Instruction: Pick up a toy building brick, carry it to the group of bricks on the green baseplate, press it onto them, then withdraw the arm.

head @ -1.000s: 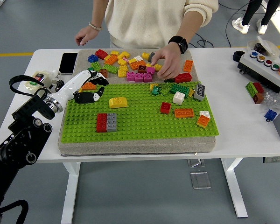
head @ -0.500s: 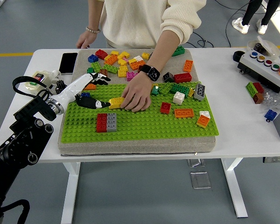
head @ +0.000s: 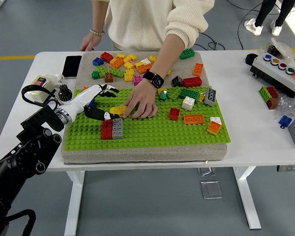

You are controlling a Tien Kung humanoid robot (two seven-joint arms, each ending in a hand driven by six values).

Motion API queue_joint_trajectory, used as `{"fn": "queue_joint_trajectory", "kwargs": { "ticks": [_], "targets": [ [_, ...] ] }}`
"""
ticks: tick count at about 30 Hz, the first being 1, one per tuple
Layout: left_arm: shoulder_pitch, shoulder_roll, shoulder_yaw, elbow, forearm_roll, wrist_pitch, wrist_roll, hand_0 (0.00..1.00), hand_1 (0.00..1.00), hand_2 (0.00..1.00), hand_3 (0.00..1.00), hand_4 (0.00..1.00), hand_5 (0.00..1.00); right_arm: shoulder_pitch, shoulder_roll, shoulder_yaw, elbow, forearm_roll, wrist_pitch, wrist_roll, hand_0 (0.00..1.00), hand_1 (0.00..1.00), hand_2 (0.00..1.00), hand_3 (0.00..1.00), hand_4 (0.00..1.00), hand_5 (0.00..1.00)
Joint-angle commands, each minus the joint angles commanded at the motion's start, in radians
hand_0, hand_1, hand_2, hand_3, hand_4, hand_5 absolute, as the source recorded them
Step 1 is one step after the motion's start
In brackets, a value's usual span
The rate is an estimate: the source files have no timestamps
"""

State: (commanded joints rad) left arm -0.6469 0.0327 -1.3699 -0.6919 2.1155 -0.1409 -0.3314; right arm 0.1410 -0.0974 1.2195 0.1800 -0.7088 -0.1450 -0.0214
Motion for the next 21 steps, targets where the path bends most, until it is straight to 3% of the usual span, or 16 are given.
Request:
{"fn": "queue_joint_trajectory", "kwargs": {
  "ticks": [21],
  "targets": [
    [-0.050,-0.019,0.000,0.110,0.025,0.031,-0.004,0.773,0.764,0.735,0.760,0.966,0.175,0.001,0.000,0.005,0.000,0.003,0.000,0.004,0.732,0.633,0.683,0.614,0.942,0.486]
  ]
}}
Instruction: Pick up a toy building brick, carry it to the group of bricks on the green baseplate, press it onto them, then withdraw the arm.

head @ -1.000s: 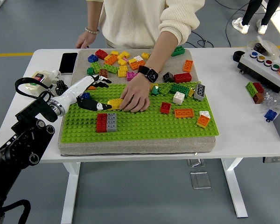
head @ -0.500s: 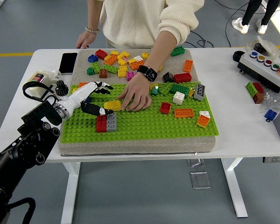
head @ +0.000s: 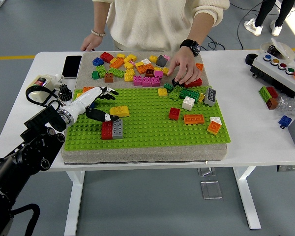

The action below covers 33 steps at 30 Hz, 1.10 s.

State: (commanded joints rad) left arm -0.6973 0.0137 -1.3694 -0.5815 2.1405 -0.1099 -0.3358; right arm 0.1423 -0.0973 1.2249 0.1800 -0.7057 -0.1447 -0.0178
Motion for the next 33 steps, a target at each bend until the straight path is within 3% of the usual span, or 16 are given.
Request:
{"fn": "queue_joint_trajectory", "kwargs": {
  "ticks": [10,11,16,17,33],
  "targets": [
    [-0.018,-0.009,0.005,0.027,0.006,0.021,0.000,0.772,0.763,0.731,0.745,0.961,0.175,0.002,-0.001,-0.001,0.000,0.002,-0.002,0.000,0.732,0.634,0.684,0.616,0.942,0.488],
    [-0.020,-0.010,0.005,0.030,0.006,0.022,-0.001,0.769,0.759,0.721,0.682,0.933,0.168,0.002,-0.001,-0.001,0.000,0.002,-0.002,0.000,0.729,0.633,0.683,0.615,0.942,0.487],
    [-0.029,-0.014,0.015,0.048,0.012,0.039,-0.006,0.769,0.759,0.721,0.682,0.933,0.168,0.001,-0.001,-0.002,0.000,0.002,-0.002,0.000,0.729,0.633,0.683,0.615,0.942,0.487],
    [-0.029,-0.014,0.016,0.050,0.013,0.040,-0.006,0.764,0.750,0.680,0.621,0.887,0.148,0.001,-0.002,-0.002,0.000,0.002,-0.002,0.000,0.731,0.633,0.684,0.616,0.942,0.486],
    [-0.034,-0.014,0.039,0.070,0.017,0.050,-0.014,0.763,0.745,0.676,0.604,0.881,0.138,0.001,-0.001,-0.007,0.000,0.002,-0.005,0.001,0.730,0.635,0.684,0.616,0.943,0.487]
  ]
}}
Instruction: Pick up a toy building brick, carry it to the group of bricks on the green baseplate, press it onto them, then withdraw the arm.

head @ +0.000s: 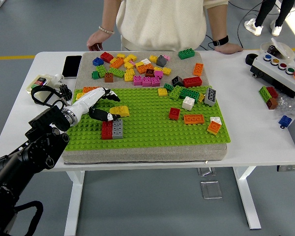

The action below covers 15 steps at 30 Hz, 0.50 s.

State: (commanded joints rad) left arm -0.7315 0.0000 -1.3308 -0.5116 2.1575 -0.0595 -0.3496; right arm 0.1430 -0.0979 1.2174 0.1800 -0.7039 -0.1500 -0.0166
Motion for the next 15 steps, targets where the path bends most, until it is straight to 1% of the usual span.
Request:
{"fn": "queue_joint_trajectory", "kwargs": {
  "ticks": [7,15],
  "targets": [
    [0.000,0.000,0.027,0.001,0.017,0.012,-0.002,0.762,0.747,0.679,0.604,0.884,0.137,0.000,0.000,-0.003,0.000,0.000,0.002,-0.001,0.730,0.635,0.683,0.617,0.945,0.491],
    [-0.002,0.000,0.040,-0.002,0.030,0.025,-0.003,0.760,0.742,0.666,0.605,0.883,0.127,0.000,0.001,-0.005,0.000,0.000,0.002,0.002,0.729,0.635,0.684,0.617,0.946,0.492]
  ]
}}
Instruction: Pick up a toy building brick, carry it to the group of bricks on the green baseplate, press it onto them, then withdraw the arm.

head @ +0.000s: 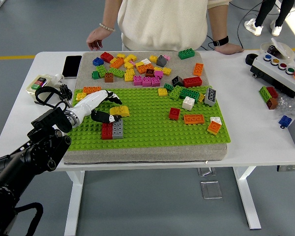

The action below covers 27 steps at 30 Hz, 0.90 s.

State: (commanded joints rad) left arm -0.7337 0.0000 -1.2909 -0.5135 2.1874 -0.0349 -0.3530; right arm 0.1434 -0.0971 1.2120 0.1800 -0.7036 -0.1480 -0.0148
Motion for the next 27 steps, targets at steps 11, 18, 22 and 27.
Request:
{"fn": "queue_joint_trajectory", "kwargs": {
  "ticks": [11,18,22,27],
  "targets": [
    [-0.021,0.000,0.025,0.010,0.005,-0.001,0.002,0.758,0.741,0.665,0.607,0.889,0.129,0.001,-0.001,0.001,0.000,0.000,0.002,0.002,0.729,0.635,0.683,0.617,0.947,0.494],
    [-0.047,0.000,0.063,0.028,0.016,-0.002,0.002,0.757,0.741,0.662,0.606,0.888,0.128,0.004,-0.004,0.003,0.000,0.000,0.006,0.003,0.729,0.634,0.684,0.618,0.947,0.494],
    [-0.056,0.001,0.073,0.032,0.026,0.001,0.000,0.757,0.741,0.662,0.606,0.888,0.128,0.004,-0.004,0.004,0.000,0.000,0.007,0.005,0.729,0.634,0.684,0.618,0.947,0.494],
    [-0.068,0.009,0.086,0.043,0.047,-0.003,-0.005,0.757,0.739,0.660,0.605,0.891,0.130,0.005,-0.005,0.003,0.000,0.001,0.006,0.007,0.729,0.635,0.684,0.619,0.948,0.495]
  ]
}}
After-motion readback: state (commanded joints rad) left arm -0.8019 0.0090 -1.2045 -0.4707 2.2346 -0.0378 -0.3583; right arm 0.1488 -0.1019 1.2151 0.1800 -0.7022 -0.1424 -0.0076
